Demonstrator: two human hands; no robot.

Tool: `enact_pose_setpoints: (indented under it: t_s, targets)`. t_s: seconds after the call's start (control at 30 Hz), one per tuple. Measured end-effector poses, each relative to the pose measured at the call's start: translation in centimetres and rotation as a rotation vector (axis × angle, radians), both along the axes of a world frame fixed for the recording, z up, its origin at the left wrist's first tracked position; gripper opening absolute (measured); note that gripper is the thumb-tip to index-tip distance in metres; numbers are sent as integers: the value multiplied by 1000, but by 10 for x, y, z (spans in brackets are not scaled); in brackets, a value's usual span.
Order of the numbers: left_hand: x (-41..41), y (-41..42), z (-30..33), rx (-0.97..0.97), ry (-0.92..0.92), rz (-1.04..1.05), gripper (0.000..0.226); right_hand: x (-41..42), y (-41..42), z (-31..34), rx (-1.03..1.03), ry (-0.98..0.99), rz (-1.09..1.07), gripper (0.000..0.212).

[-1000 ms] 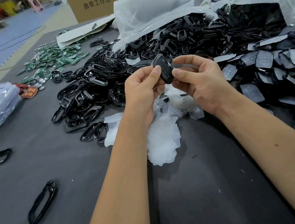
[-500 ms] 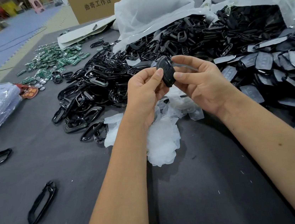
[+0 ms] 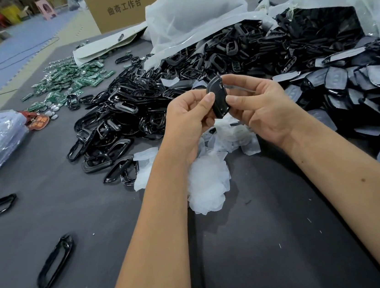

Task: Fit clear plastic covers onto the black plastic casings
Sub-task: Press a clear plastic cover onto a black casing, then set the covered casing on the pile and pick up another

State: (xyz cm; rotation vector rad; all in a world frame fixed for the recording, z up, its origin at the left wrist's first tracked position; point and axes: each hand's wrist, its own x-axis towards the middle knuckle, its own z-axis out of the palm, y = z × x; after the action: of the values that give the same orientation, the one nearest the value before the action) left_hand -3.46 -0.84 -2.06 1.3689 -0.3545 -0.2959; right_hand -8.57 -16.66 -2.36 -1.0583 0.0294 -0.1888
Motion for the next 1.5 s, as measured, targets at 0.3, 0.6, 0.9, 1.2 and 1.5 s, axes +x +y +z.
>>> enact_pose_setpoints:
  t_s: [0.3, 0.6, 0.9, 1.2, 1.5]
  targets:
    - [-6, 2, 14, 20, 34, -24, 14, -9, 0, 8, -32, -39, -30, 41]
    - [-25, -39, 42, 452, -370, -72, 21, -53, -42, 42, -1254, -135, -430, 42]
    - [-62, -167, 31, 831, -874, -175, 26, -82, -125, 73, -1873, 279, -476, 29]
    - [-51, -151, 48, 869, -887, -76, 16, -64, -108, 99, -1897, 282, -381, 20]
    - [6, -48, 31, 1245, -618, 214, 35, 12, -15, 54, -1771, 159, -245, 15]
